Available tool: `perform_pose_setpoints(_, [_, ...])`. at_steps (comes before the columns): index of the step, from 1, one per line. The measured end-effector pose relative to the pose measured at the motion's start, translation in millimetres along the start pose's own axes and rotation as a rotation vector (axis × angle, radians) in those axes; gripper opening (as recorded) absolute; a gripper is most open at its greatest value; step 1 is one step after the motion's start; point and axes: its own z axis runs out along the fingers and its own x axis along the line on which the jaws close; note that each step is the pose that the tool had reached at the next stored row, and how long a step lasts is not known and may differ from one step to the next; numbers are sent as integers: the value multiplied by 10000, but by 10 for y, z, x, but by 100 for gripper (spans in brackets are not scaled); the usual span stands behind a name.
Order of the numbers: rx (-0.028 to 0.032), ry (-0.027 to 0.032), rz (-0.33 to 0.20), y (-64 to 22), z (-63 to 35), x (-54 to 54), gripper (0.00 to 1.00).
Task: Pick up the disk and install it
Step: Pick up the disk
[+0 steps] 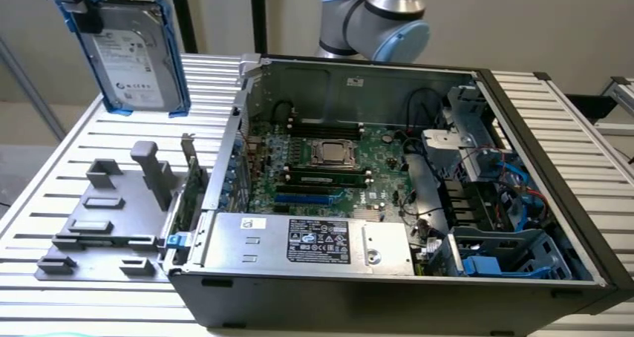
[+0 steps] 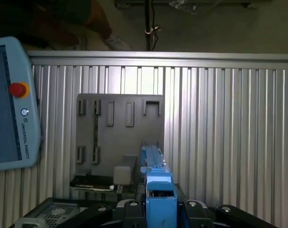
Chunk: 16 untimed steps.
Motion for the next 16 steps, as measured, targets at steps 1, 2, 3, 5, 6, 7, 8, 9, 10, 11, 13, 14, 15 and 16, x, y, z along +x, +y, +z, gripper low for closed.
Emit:
perform_pose_setpoints(1, [-10, 1, -1, -43, -44, 9, 33])
perform_pose_setpoints(2, [-20, 0, -1, -87, -90, 19, 33])
perform_pose_setpoints(3, [-31, 0, 0, -131, -136, 30, 33])
perform_pose_setpoints(5, [-55, 0, -1, -220, -228, 50, 33])
perform_pose_setpoints(6, [-67, -1, -2, -266, -275, 60, 33])
perform_pose_setpoints(7, [-81, -1, -2, -310, -320, 68, 33])
perform_pose_setpoints(8, [-93, -5, -2, -356, -368, 77, 33])
perform_pose_setpoints(9, [-104, -10, -3, -401, -409, 85, 33])
perform_pose_setpoints(10, [-112, -17, -5, -445, -437, 95, 33])
perform_pose_setpoints(11, [-116, -25, -3, -489, -456, 104, 33])
perform_pose_setpoints(13, [-119, -53, -4, -579, -482, 122, 33])
perform_pose_setpoints(14, [-122, -72, -6, -626, -491, 132, 33])
perform_pose_setpoints(15, [-121, -94, -5, -671, -497, 139, 33])
perform_pose_setpoints(16, [-121, -116, -4, -716, -502, 147, 33])
